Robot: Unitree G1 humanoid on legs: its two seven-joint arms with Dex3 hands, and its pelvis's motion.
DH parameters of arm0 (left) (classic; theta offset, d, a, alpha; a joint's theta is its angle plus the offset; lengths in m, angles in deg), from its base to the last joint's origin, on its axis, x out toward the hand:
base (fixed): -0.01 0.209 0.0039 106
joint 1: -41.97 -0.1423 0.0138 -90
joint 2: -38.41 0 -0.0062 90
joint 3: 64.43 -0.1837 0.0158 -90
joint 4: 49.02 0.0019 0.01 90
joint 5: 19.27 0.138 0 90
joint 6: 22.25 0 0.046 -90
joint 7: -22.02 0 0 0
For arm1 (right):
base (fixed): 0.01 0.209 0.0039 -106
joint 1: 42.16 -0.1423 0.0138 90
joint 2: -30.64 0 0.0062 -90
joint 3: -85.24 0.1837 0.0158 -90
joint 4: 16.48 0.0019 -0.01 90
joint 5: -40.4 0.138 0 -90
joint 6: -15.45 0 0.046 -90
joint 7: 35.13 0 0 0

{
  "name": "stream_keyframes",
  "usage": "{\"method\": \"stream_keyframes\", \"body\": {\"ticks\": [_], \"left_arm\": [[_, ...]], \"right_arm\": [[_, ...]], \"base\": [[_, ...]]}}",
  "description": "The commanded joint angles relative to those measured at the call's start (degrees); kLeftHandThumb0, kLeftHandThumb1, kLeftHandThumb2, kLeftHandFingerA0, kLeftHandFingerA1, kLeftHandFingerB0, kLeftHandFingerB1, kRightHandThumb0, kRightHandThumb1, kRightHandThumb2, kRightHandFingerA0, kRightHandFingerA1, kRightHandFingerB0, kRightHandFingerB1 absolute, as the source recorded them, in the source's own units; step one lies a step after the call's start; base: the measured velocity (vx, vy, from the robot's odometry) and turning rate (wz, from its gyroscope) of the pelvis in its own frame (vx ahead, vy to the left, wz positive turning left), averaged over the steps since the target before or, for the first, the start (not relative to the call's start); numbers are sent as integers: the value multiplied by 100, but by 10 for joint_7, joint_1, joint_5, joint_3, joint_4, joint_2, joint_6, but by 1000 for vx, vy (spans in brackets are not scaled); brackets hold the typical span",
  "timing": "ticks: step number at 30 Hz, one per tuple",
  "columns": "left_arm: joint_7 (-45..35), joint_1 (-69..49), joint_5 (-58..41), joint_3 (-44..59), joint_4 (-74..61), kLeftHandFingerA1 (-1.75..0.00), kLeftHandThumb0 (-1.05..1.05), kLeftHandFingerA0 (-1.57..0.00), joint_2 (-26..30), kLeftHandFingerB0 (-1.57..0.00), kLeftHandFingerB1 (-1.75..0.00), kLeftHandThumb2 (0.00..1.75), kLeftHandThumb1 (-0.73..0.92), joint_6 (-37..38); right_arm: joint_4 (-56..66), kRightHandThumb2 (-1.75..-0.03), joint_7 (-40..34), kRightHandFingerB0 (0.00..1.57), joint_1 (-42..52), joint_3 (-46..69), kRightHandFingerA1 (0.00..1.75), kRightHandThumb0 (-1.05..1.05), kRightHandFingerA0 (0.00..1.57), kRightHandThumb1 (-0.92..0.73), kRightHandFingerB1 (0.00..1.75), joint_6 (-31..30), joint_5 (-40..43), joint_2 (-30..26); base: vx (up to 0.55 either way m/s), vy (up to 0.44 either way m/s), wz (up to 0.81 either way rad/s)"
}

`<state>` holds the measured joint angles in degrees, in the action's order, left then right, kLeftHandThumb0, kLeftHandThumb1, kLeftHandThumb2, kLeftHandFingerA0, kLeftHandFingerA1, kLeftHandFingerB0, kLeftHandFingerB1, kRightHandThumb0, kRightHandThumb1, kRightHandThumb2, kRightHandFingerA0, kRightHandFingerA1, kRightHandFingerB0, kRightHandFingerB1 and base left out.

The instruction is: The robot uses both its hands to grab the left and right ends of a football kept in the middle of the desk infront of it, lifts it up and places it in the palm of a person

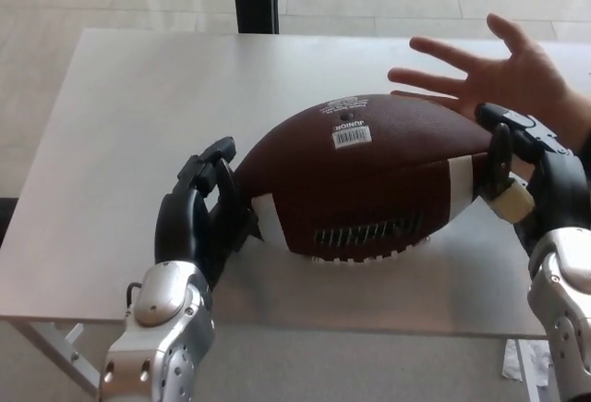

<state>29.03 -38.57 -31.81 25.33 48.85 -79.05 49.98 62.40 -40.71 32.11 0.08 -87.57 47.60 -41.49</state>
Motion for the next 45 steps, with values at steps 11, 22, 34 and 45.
{"method": "stream_keyframes", "body": {"ticks": [11,22,34,45], "left_arm": [[39,9,6,-2,62,-54,-76,-27,-43,-15,-36,90,92,-3],[78,24,13,-15,96,-57,-66,-34,-68,-18,-36,89,92,-4],[94,56,121,-151,181,-113,-43,-40,-66,-27,-44,77,92,-80],[17,48,83,-166,198,-58,-56,-18,-81,-7,-35,90,92,-20]], "right_arm": [[2,-110,69,45,-18,-118,71,-84,64,-68,53,10,-52,-32],[-12,-89,48,47,3,-122,69,-95,62,-68,48,13,-30,26],[-19,-66,25,53,14,-146,67,-92,72,-83,41,33,-22,94],[-41,-66,34,56,-1,-173,75,-88,72,-86,51,-3,-32,91]], "base": [[0,0,0],[0,0,0],[0,0,0],[0,0,0]]}}
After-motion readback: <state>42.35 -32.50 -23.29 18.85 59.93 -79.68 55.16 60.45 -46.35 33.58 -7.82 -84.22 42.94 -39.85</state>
